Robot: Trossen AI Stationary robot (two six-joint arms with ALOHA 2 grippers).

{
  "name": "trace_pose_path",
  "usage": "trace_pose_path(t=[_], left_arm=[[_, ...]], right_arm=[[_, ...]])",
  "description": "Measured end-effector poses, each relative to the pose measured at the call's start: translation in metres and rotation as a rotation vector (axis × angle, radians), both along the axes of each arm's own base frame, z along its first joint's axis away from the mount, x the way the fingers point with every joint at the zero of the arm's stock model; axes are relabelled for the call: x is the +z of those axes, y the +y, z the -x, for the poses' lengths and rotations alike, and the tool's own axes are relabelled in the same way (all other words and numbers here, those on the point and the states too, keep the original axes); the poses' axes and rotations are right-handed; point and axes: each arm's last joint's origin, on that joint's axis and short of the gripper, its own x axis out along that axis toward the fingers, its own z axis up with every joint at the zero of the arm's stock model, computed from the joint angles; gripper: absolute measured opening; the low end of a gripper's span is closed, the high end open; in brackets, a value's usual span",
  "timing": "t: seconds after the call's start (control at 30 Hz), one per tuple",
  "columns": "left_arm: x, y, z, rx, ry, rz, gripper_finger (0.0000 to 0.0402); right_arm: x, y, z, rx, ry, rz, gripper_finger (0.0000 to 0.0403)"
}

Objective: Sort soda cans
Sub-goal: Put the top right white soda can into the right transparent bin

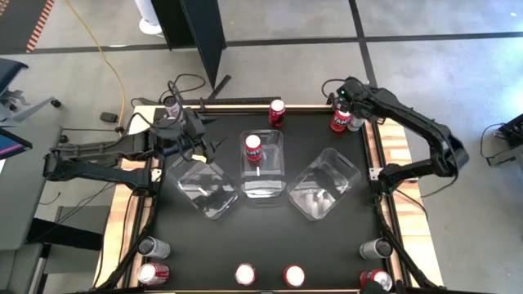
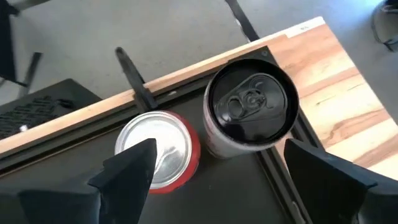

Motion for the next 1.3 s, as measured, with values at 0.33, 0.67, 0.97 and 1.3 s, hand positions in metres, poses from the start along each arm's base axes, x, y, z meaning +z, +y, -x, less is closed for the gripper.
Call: trace_pose_path(t=[0.33, 0.67, 0.97, 1.3], left_arm=[[-0.004, 0.011, 0.003, -0.069, 0.045, 0.017, 0.0320], [-0.009, 0.016, 0.003, -0.118, 0.048, 0.029, 0.0320], [-0.009, 0.017, 0.003, -0.136, 0.047, 0.036, 0.0320], [-0.010, 0.017, 0.003, -0.136, 0.053, 0.038, 0.0320]], right_arm=[[-0.007, -0.003, -0.001, -0.097, 0.004, 0.004, 0.0369], [-0.007, -0.004, 0.005, -0.167, -0.001, 0.018, 0.0369], [-0.007, -0.005, 0.006, -0.199, -0.011, 0.037, 0.0368], [-0.013, -0.010, 0.002, -0.217, -0.010, 0.034, 0.0368]])
